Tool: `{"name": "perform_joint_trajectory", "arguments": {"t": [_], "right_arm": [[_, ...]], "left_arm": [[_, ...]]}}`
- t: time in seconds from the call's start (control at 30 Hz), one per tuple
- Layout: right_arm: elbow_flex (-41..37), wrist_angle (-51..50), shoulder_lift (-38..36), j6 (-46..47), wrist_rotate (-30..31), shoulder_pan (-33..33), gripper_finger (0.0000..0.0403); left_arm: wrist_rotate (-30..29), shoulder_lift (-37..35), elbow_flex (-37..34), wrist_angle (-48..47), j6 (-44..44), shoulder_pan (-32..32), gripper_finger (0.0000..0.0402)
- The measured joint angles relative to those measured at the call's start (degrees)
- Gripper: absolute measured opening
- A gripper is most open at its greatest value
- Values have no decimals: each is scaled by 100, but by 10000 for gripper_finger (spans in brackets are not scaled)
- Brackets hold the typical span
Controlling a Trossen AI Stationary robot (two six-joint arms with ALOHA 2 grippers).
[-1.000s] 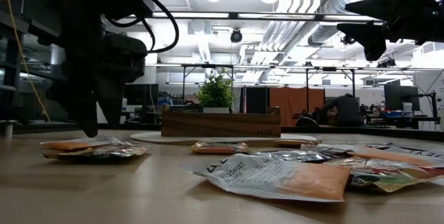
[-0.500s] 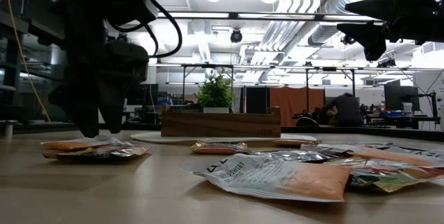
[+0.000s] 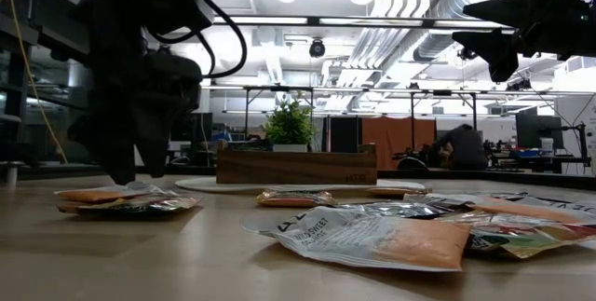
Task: Pick & Place Tea
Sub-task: Put the white orange tea bag into the middle section of the wooden organizer
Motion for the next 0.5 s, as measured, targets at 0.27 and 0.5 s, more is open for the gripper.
{"name": "perform_joint_trajectory", "arguments": {"t": [0.27,0.5], "right_arm": [[1,-2,0,0,0,-1,250],[1,-2,0,0,0,-2,250]], "left_arm": [[107,7,0,100,-2,0,273],[237,9,0,151,-2,0,272]]}}
